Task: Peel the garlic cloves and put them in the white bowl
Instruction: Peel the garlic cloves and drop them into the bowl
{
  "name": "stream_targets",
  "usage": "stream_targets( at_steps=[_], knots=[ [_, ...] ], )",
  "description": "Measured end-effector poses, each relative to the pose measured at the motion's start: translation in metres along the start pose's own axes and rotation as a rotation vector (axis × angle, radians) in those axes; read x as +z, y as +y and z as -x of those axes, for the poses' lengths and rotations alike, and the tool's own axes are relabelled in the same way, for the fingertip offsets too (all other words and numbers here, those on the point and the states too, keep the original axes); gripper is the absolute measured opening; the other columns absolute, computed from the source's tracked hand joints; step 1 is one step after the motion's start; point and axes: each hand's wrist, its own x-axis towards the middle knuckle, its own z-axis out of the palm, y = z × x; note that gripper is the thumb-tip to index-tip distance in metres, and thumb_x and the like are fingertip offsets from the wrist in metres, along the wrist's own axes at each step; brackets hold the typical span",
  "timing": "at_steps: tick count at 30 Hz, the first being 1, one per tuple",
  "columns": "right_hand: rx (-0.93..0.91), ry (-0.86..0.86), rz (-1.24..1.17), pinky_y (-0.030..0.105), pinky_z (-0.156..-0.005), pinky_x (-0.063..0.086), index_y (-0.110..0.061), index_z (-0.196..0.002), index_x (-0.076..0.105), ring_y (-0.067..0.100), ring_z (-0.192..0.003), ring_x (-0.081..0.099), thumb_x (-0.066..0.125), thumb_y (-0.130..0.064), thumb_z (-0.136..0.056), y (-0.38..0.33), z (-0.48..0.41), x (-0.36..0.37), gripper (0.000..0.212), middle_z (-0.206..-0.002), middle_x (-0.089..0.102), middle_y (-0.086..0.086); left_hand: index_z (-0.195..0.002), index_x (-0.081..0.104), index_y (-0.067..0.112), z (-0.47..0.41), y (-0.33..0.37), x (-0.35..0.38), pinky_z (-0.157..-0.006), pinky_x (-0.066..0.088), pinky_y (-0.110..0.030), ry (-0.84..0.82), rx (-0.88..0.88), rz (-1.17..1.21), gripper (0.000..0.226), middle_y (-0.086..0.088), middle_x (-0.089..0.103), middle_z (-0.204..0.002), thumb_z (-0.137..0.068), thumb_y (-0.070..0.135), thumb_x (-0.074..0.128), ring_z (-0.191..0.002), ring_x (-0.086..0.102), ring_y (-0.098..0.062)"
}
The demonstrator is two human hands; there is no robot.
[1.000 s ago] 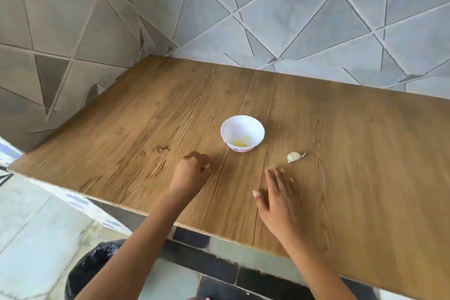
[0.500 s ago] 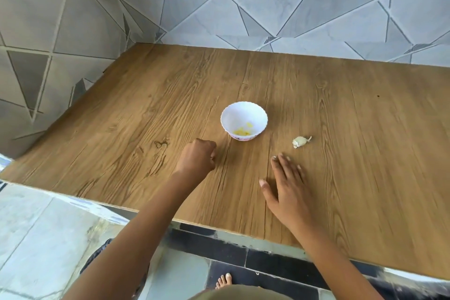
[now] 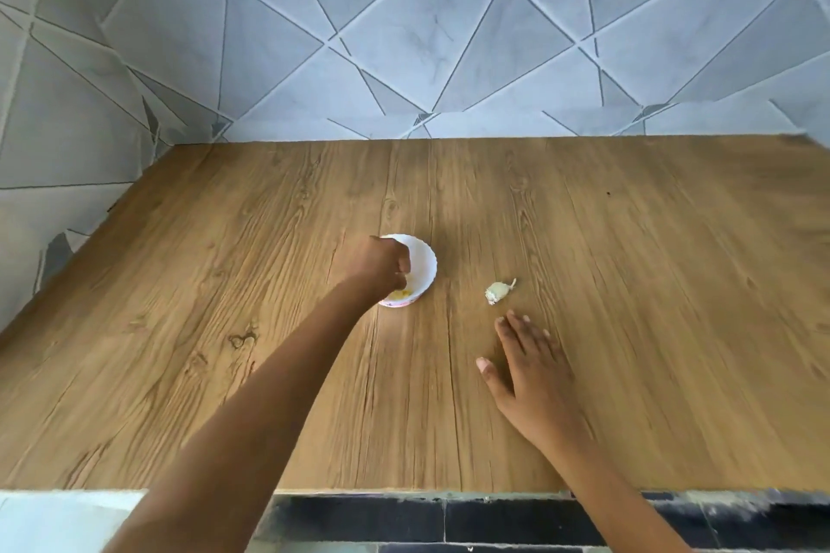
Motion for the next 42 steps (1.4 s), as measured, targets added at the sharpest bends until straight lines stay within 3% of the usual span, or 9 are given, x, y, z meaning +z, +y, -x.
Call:
stream_targets(
  at_steps=[4,10,13,17,19,22,26,36,42],
  knots=[
    [0.001,-0.027,0.027,0.040,-0.109,0.023,-0.009,-0.134,0.050,0.024,-0.133,0.041,0.003,-0.059,-0.095,-0.001,-0.001,-0.003,0.079,-0.142,0.047,0.010,-0.122,0.062,0.015,-0.009,-0.004,0.009,-0.089,0.044,-0.024,-0.101,0.004,-0.120,0.032,-0.001,0.060,-0.122,-0.092,0.016,0.050,-0.111,0.057,-0.018],
    [-0.035,0.038,-0.109,0.020,-0.108,-0.011,-0.019,-0.148,0.023,0.012,-0.145,0.008,0.005,-0.063,-0.083,0.013,0.001,-0.016,0.081,-0.157,0.017,-0.002,-0.094,0.073,0.010,0.010,0.035,-0.019,-0.067,0.046,-0.027,0.298,0.119,0.095,0.022,-0.006,0.071,-0.093,-0.084,0.005,0.053,-0.083,0.064,-0.024],
    [0.018,0.112,-0.193,0.020,-0.111,0.004,-0.018,-0.146,0.029,0.012,-0.143,0.018,0.037,-0.046,-0.097,0.026,-0.002,-0.021,0.057,-0.153,0.027,-0.002,-0.098,0.071,0.012,0.016,0.081,-0.002,-0.077,0.051,-0.028,0.159,0.309,0.179,0.018,-0.004,0.071,-0.095,-0.082,0.013,0.063,-0.086,0.066,-0.020],
    [0.088,0.197,-0.418,0.024,-0.107,0.032,-0.013,-0.138,0.044,0.015,-0.130,0.042,0.050,-0.025,-0.096,0.037,-0.010,-0.026,0.044,-0.139,0.048,0.002,-0.113,0.065,0.017,0.004,0.103,0.046,-0.080,0.049,-0.031,0.014,0.256,0.014,0.033,-0.005,0.067,-0.109,-0.081,0.023,0.068,-0.098,0.063,-0.023],
    [0.124,0.209,-0.595,0.022,-0.100,0.042,-0.011,-0.133,0.050,0.013,-0.119,0.052,0.054,-0.017,-0.095,0.041,-0.014,-0.028,0.039,-0.130,0.056,0.003,-0.103,0.069,0.013,0.000,0.096,0.055,-0.076,0.051,-0.031,0.022,0.185,0.215,0.023,-0.004,0.071,-0.098,-0.080,0.016,0.070,-0.090,0.066,-0.021],
    [0.236,0.149,-0.921,0.020,-0.095,0.046,-0.013,-0.125,0.057,0.006,-0.105,0.058,0.056,-0.010,-0.093,0.039,-0.026,-0.037,0.033,-0.119,0.063,0.001,-0.089,0.068,0.010,0.010,0.087,0.055,-0.067,0.055,-0.024,-0.107,-0.004,0.906,0.008,-0.004,0.070,-0.084,-0.082,0.008,0.070,-0.079,0.067,-0.017],
    [0.294,0.134,-1.183,0.030,-0.095,0.049,-0.016,-0.112,0.066,0.006,-0.103,0.062,0.061,-0.017,-0.091,0.031,-0.042,-0.043,0.021,-0.108,0.068,-0.005,-0.106,0.062,-0.002,0.029,0.095,0.053,-0.074,0.055,-0.020,-0.295,-0.090,1.457,0.017,-0.009,0.069,-0.093,-0.090,-0.003,0.057,-0.087,0.067,-0.015],
    [0.336,0.208,-1.396,0.022,-0.075,0.056,0.002,-0.109,0.067,0.013,-0.088,0.070,0.064,-0.004,-0.086,0.024,-0.048,-0.032,0.023,-0.097,0.072,0.011,-0.098,0.071,0.004,0.042,0.098,0.066,-0.075,0.055,-0.023,-0.101,-0.071,1.304,0.014,-0.016,0.072,-0.092,-0.084,0.005,0.068,-0.082,0.068,-0.015],
    [0.368,0.329,-1.228,0.034,-0.077,0.057,-0.029,-0.085,0.070,0.013,-0.081,0.070,0.060,-0.008,-0.091,0.013,-0.052,-0.023,0.024,-0.084,0.073,-0.001,-0.093,0.072,0.002,0.048,0.104,0.067,-0.062,0.049,-0.014,0.010,-0.081,1.279,0.011,-0.004,0.071,-0.075,-0.083,0.003,0.069,-0.063,0.063,-0.001]
  ],
)
